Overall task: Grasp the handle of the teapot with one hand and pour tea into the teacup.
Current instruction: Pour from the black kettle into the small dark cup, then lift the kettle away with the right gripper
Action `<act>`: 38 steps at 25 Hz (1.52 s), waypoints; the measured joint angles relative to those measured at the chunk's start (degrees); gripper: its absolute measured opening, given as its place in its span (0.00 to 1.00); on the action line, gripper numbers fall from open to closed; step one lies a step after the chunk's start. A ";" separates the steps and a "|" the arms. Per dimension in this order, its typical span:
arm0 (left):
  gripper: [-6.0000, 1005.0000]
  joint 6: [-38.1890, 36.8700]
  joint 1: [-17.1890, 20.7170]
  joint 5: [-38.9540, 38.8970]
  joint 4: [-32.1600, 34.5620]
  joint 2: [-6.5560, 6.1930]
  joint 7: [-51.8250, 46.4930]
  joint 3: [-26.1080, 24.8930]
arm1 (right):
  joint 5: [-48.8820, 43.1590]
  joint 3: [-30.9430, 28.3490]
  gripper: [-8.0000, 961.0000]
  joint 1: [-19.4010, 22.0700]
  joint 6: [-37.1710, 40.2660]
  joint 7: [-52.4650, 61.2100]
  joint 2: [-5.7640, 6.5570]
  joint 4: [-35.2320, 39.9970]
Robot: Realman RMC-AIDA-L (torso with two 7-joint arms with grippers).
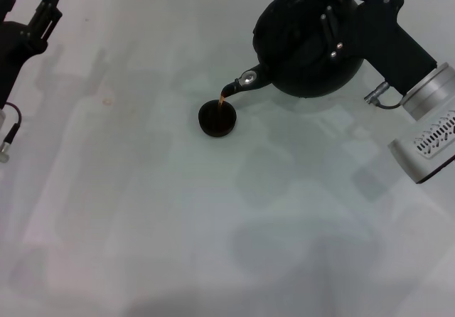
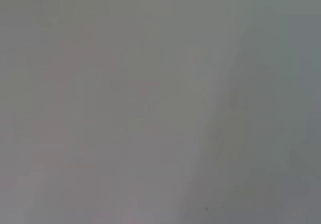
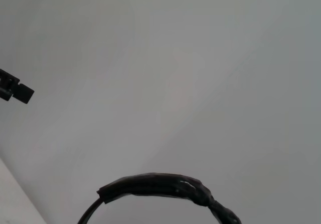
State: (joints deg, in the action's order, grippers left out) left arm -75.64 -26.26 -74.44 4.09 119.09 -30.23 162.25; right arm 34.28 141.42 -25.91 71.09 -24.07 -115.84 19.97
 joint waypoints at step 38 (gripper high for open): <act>0.83 0.72 -0.10 0.00 0.65 0.00 0.00 0.00 | 0.00 -0.09 0.13 0.34 0.01 -1.42 0.09 -0.27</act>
State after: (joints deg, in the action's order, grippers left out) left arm -74.92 -26.36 -74.44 4.74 119.09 -30.23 162.24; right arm 34.28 141.33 -25.57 71.11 -25.49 -115.75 19.70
